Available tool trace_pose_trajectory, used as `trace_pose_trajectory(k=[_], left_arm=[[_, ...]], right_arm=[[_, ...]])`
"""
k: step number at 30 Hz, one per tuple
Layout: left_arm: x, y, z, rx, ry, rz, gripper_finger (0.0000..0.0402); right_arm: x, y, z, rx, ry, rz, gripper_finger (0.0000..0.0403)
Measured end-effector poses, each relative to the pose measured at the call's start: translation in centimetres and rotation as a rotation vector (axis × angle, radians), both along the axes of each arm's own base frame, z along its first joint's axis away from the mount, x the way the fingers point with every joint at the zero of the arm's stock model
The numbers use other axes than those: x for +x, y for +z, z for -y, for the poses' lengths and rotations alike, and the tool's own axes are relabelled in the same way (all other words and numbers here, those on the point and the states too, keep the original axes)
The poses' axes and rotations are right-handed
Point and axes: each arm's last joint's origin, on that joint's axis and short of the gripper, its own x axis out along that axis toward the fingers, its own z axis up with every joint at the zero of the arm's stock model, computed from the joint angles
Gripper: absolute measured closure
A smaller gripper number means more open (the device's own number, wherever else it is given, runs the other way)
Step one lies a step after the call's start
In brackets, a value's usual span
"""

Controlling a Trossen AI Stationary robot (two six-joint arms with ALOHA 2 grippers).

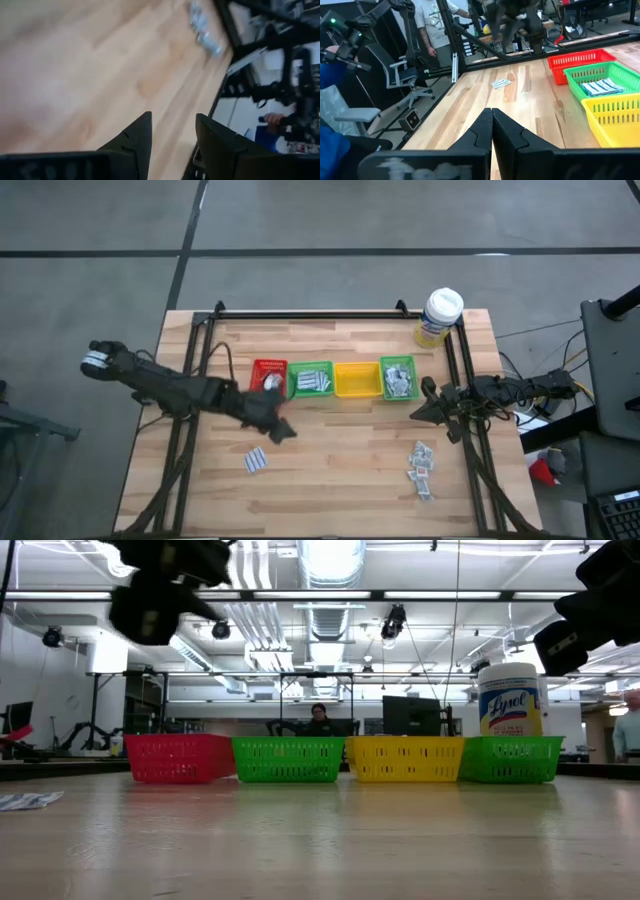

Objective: Pick & Place First Aid Supplies
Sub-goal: Put the blue bandage into the left green bin

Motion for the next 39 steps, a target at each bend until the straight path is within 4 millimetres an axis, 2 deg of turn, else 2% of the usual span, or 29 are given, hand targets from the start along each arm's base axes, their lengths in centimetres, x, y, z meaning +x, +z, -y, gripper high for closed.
trace_pose_trajectory(k=[5,11,17,22,26,32,39], left_arm=[[-1.6,-1.0,3.3,-0.079,0.023,-0.142,0.0259],[-3.9,-2.0,5.7,-0.141,0.156,-0.301,0.0259],[-5.5,-3.3,6.7,-0.151,0.283,-0.456,0.0259],[-5.4,-4.9,6.8,-0.092,0.322,-0.535,0.0259],[-4.8,-6.1,7.2,0.032,0.223,-0.562,0.0259],[-4.0,-7.5,7.8,0.213,-0.026,-0.55,0.0259],[-4.1,-7.7,7.8,0.401,-0.264,-0.531,0.0259]], right_arm=[[0.0,0.0,0.0,0.0,-0.001,0.0,0.0394],[0.0,0.0,0.0,0.0,0.0,0.0,0.0394],[0.0,0.0,0.0,0.0,0.0,0.0,0.0394],[0.0,0.0,0.0,0.0,0.0,0.0,0.0394],[0.0,0.0,0.0,0.0,0.0,0.0,0.0394],[0.0,0.0,0.0,0.0,0.0,0.0,0.0394],[0.0,0.0,0.0,0.0,-0.001,0.0,0.0394]])
